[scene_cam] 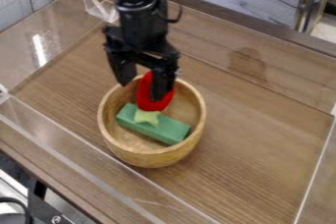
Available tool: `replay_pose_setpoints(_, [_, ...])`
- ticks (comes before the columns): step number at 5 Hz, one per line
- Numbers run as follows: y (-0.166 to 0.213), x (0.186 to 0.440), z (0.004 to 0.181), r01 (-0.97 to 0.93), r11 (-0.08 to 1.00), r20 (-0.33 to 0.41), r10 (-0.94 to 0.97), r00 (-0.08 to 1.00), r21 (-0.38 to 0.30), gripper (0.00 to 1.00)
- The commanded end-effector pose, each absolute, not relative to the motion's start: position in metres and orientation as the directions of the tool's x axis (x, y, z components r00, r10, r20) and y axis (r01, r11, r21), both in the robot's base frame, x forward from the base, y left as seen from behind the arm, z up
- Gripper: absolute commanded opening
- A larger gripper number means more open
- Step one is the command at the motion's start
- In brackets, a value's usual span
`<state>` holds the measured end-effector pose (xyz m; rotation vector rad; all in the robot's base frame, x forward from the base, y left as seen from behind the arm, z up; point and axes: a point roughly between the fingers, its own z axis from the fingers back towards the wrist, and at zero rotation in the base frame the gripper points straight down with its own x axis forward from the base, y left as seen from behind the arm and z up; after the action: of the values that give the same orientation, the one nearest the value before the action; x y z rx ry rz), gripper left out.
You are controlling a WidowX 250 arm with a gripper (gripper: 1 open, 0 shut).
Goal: Move the red fruit to the right
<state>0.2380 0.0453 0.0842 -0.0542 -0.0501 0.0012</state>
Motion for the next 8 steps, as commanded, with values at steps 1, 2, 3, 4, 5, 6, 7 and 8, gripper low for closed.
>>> replay_pose_setpoints(1, [0.047,0.249,0.099,0.052,0.997,0.136,-0.045,0.990,-0.048,1.00])
replay_pose_setpoints(2, [0.046,0.255,0.099,0.097,0.994,0.143,-0.089,0.986,-0.053,1.00])
replay_pose_setpoints(3, [0.036,0.266,0.095,0.077,0.995,0.148,-0.068,0.987,-0.061,1.00])
replay_pose_setpoints(4, [0.028,0.274,0.090,0.059,0.996,0.146,-0.049,0.988,-0.065,1.00])
replay_pose_setpoints(5, [0.018,0.266,0.084,0.102,0.993,0.145,-0.091,0.985,-0.066,1.00])
replay_pose_setpoints(6, [0.012,0.258,0.078,0.137,0.988,0.148,-0.126,0.981,-0.069,1.00])
replay_pose_setpoints(7, [0.007,0.253,0.076,0.163,0.984,0.150,-0.150,0.977,-0.072,0.00])
replay_pose_setpoints(8, [0.015,0.251,0.074,0.191,0.979,0.157,-0.178,0.971,-0.076,0.00])
